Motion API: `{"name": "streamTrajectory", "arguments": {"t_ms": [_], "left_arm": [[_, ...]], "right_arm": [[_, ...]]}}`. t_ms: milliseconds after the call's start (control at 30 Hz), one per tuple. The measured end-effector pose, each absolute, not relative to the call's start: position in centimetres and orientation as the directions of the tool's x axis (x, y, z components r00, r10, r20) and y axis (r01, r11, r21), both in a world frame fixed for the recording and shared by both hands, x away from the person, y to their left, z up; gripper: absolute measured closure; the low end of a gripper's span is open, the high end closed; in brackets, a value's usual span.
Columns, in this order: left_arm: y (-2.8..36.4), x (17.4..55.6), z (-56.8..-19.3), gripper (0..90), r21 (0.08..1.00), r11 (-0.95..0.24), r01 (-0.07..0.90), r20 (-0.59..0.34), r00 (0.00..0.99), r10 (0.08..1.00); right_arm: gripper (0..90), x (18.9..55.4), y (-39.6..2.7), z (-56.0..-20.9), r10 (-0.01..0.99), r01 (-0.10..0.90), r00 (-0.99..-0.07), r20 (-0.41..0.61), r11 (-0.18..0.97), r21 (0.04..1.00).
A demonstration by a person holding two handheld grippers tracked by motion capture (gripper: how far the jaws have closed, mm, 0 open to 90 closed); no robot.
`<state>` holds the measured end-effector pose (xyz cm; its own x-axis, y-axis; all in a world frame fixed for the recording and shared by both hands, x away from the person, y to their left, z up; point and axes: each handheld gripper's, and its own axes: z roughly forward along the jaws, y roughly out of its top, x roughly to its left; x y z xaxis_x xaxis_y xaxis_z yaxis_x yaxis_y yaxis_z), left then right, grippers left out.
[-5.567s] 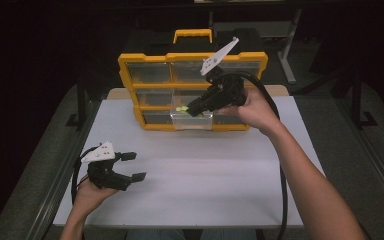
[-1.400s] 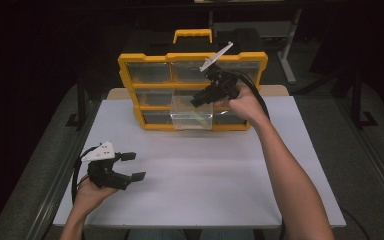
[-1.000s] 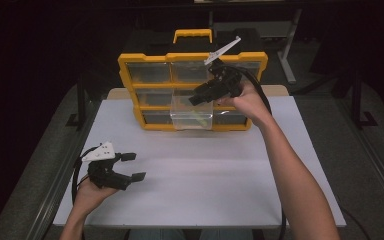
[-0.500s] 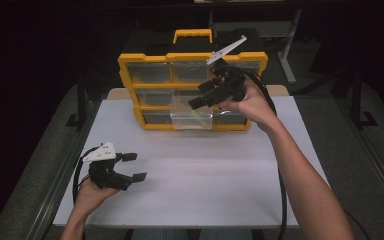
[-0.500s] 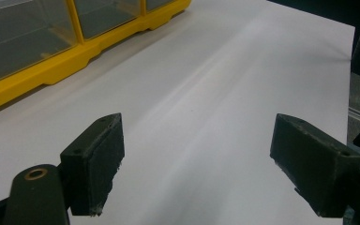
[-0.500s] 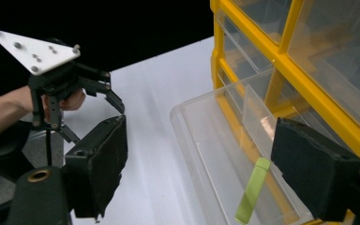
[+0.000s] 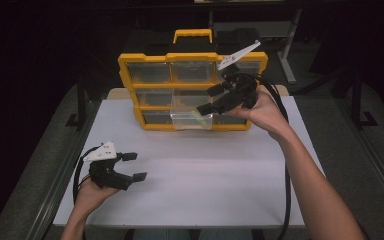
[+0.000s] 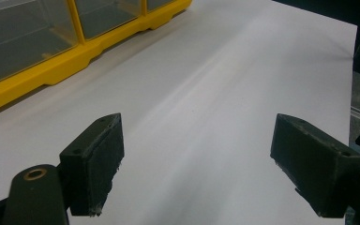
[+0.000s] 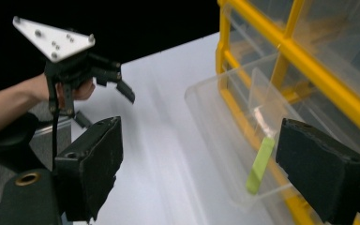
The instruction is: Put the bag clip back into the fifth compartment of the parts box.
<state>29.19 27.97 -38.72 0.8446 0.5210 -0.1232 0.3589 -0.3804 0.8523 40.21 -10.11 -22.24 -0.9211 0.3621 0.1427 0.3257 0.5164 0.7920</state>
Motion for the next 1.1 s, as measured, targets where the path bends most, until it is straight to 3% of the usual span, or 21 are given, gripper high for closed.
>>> {"name": "streamTrajectory", "arguments": {"t_ms": [1100], "left_arm": [[28.3,29.3,-38.6,17.6,0.858,-0.373,0.353,-0.118,0.843,0.525]], "right_arm": [[24.4,35.7,-10.3,-23.9,0.296,0.298,-0.943,0.151,0.556,0.776]]}}
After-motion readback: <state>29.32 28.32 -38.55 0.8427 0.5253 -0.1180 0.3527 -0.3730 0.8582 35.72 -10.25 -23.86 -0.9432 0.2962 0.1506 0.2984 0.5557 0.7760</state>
